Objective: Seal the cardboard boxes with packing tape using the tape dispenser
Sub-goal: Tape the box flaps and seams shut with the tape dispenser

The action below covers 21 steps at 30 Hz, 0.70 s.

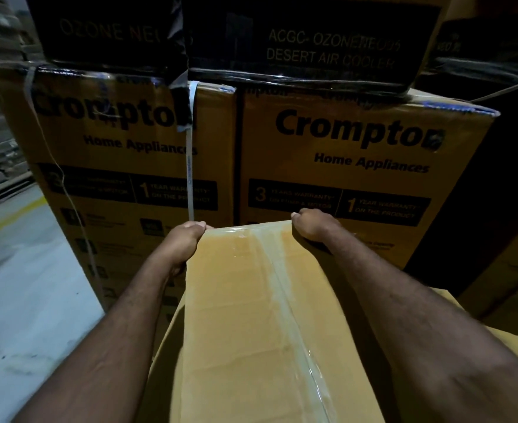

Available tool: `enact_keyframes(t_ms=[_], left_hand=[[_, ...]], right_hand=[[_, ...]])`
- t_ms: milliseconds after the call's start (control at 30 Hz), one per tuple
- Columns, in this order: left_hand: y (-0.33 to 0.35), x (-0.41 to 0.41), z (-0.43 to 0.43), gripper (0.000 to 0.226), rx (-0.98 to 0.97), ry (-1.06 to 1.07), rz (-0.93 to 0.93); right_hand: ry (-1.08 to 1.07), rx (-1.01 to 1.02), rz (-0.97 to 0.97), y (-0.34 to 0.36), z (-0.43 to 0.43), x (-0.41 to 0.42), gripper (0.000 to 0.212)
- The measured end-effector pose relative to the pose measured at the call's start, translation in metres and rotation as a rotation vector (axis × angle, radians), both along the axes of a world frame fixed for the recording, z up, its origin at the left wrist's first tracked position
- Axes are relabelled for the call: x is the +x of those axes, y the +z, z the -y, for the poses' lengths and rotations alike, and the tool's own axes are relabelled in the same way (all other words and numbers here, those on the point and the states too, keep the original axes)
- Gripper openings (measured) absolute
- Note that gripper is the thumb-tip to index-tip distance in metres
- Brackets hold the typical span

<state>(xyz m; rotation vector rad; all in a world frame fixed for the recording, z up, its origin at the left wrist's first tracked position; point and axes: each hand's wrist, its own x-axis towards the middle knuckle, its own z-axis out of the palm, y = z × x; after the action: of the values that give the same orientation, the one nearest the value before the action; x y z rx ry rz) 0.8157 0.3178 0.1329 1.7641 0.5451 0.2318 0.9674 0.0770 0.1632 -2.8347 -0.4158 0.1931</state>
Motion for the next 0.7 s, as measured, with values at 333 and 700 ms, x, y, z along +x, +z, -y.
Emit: enact_keyframes(t_ms=[333,700], left_hand=[[0.002,-0.031,0.023,0.042,-0.225,0.077,0.010],[0.008,-0.071,0.056,0.022,-0.279,0.167,0.016]], right_hand=[[0.117,-0.271,0.080,-0.002,-0.006,-0.039,0.078],[0.398,-0.302,0.036,0.007,0.016,-0.176,0.062]])
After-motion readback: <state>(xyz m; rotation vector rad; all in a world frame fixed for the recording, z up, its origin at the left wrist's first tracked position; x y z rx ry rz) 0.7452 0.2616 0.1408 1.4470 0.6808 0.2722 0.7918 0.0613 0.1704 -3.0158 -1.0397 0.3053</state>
